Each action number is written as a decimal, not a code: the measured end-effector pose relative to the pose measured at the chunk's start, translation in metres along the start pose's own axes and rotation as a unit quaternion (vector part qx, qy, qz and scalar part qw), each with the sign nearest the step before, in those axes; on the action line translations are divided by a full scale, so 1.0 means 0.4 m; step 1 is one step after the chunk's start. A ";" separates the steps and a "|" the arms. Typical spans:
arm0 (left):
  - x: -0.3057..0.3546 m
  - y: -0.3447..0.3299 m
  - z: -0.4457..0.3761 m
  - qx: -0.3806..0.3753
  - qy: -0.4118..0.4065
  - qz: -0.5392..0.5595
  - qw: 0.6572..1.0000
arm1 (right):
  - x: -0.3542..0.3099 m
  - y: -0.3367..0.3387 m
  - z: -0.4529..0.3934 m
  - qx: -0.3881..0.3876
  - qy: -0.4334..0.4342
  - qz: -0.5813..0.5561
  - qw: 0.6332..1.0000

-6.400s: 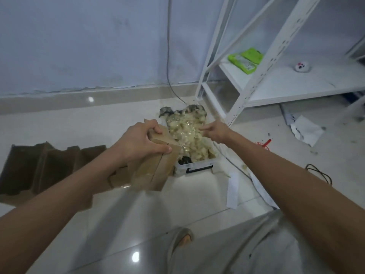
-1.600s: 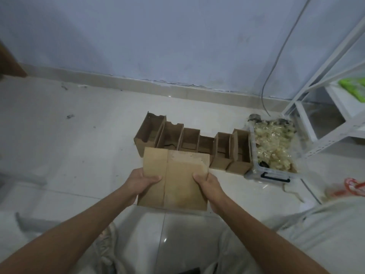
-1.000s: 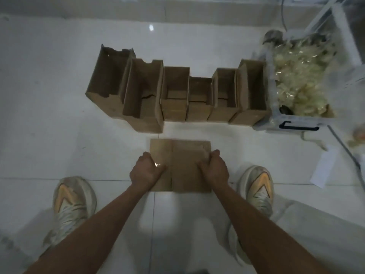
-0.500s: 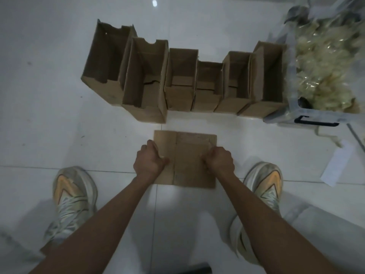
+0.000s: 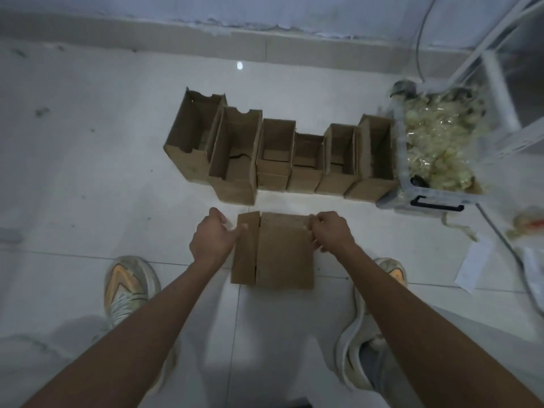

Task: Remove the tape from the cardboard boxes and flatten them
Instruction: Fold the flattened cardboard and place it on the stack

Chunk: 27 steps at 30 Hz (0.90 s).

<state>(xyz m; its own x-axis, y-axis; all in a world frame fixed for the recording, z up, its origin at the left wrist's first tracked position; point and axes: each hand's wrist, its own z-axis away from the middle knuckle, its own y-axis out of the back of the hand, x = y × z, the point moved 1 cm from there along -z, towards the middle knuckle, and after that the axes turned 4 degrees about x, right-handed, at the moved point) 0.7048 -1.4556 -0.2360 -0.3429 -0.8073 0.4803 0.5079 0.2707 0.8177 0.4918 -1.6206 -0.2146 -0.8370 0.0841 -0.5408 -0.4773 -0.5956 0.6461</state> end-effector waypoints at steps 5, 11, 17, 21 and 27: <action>0.050 0.084 -0.028 0.046 -0.057 0.017 0.997 | -0.083 -0.008 0.015 0.017 0.057 0.001 0.998; 0.012 -0.004 -0.021 -0.137 -0.076 -0.064 0.986 | 0.026 -0.094 0.037 0.022 -0.035 0.189 0.981; -0.005 -0.143 0.041 -0.159 0.040 -0.041 0.986 | 0.152 -0.162 0.013 0.016 -0.068 -0.021 0.997; -0.021 -0.139 0.039 -0.138 0.055 0.030 0.988 | 0.146 -0.165 0.028 0.040 -0.021 -0.106 0.993; -0.104 -0.094 0.015 -0.222 0.121 0.228 0.940 | 0.109 -0.207 0.016 -0.026 0.012 -0.030 0.999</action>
<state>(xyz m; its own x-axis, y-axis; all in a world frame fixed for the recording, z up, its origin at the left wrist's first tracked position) 0.6954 -1.4291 -0.2849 0.1543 -0.7705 0.6185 0.8563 0.4166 0.3053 0.4931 -1.5624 -0.2882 -0.8002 0.1022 -0.5909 -0.5113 -0.6311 0.5833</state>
